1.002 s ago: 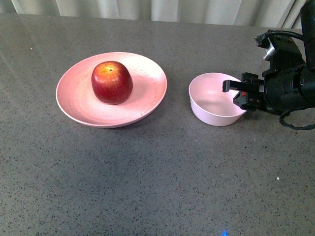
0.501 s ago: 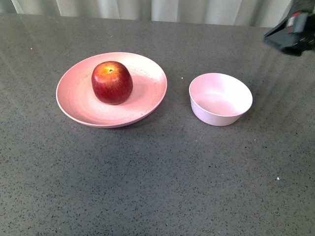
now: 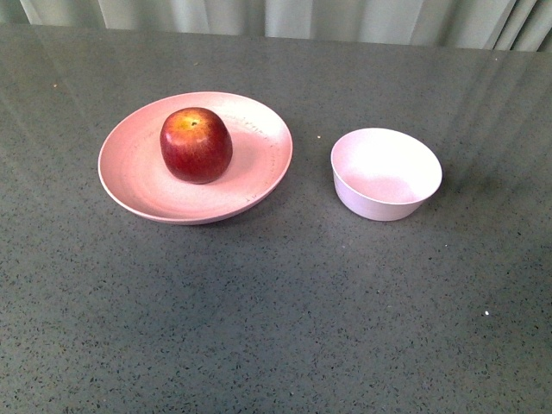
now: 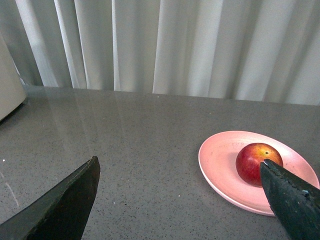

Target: Move apple from plate to bowl

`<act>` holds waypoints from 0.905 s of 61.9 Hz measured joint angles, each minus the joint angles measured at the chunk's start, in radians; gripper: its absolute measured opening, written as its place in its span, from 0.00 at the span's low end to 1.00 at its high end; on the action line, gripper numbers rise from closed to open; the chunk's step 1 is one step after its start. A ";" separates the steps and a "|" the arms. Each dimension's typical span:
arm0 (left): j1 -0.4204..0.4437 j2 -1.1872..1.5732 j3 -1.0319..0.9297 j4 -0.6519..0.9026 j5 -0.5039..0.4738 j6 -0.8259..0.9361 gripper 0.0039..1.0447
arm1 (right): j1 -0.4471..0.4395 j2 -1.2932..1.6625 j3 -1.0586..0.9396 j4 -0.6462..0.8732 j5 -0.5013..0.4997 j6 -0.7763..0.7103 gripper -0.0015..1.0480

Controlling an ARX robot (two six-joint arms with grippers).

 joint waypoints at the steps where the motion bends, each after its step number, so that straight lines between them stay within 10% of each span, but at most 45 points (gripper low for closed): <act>1: 0.000 0.000 0.000 0.000 0.000 0.000 0.92 | 0.000 -0.006 -0.005 0.000 0.000 0.000 0.30; 12: 0.000 0.000 0.000 0.000 0.000 0.000 0.92 | 0.000 -0.114 -0.086 -0.021 0.001 -0.003 0.01; 56: 0.000 0.000 0.000 0.000 0.000 0.000 0.92 | 0.000 -0.570 -0.260 -0.294 0.001 -0.006 0.02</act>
